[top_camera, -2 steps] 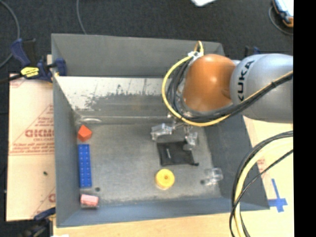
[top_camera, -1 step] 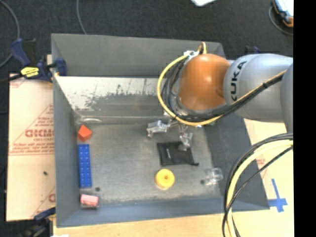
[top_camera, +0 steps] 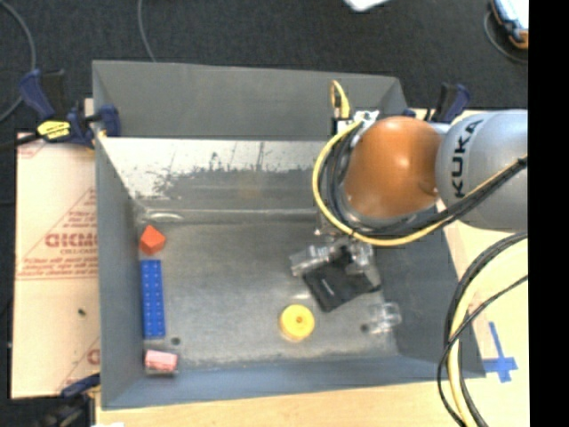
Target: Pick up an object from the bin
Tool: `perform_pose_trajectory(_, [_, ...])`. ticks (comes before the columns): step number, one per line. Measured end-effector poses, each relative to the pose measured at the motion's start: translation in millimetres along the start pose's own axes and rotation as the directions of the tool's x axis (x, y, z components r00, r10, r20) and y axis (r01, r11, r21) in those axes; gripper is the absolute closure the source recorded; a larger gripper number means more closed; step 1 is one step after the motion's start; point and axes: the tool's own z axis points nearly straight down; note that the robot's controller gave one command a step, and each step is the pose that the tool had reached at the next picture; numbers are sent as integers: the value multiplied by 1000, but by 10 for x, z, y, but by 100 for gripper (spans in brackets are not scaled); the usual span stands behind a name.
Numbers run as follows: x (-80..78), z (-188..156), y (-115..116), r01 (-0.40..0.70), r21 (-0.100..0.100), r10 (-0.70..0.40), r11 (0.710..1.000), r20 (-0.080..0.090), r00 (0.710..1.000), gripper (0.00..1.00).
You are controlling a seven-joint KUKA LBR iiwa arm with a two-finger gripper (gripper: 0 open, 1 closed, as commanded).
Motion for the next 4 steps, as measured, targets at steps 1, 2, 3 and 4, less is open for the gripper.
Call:
perform_pose_trajectory(1, [-294,-1,-144,-267,9,267,964,7,964,100])
perform_pose_trajectory(2, [-293,-1,-144,-268,9,268,963,8,963,100])
perform_pose_trajectory(3, [-247,-836,-195,-271,4,271,962,6,962,100])
perform_pose_trajectory(4, [-185,-1176,-252,-265,13,264,964,9,964,100])
